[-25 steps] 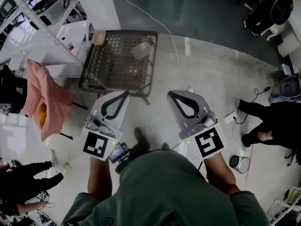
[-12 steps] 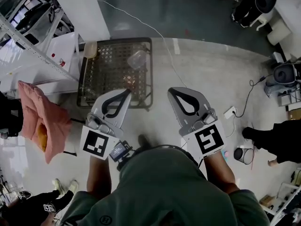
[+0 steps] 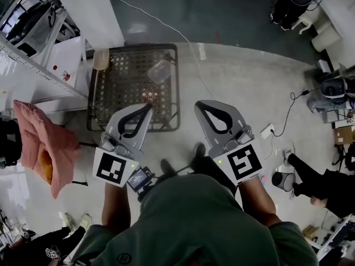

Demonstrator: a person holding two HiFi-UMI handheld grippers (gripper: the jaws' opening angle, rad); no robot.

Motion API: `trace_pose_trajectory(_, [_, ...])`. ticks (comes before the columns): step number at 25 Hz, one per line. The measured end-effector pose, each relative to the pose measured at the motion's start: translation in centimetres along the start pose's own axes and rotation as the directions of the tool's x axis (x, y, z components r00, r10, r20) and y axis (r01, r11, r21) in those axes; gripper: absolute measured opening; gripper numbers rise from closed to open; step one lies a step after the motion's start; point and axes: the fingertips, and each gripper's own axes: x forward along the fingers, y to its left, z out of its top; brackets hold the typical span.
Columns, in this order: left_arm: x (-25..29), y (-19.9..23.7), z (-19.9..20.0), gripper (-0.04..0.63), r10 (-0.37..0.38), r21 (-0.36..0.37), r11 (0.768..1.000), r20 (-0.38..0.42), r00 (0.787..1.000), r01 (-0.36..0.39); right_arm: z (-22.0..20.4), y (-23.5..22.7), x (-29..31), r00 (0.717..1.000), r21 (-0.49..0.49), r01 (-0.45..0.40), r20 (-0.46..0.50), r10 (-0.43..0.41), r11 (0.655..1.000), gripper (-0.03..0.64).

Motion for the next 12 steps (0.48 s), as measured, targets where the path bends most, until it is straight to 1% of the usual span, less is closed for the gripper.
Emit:
trace_pose_trajectory(2, [1.2, 0.8, -0.8, 0.003, 0.015, -0.009, 1.000, -0.028, 0.999, -0.016, -0.6, -1.4, 1.1, 1.000, 0.013, -0.021, -0.001, 0.021, 1.000, 0.006])
trace_pose_trajectory(5, [3.4, 2.4, -1.4, 0.003, 0.063, -0.012, 0.998, -0.065, 0.996, -0.064, -1.3, -3.7, 3.1, 0.997, 0.019, -0.071, 0.008, 0.071, 0.997, 0.006])
trace_pose_trajectory(12, [9.5, 5.0, -1.4, 0.003, 0.179, 0.014, 0.984, -0.115, 0.977, -0.179, -2.4, -10.1, 7.1, 0.978, 0.008, -0.204, 0.048, 0.204, 0.979, 0.006])
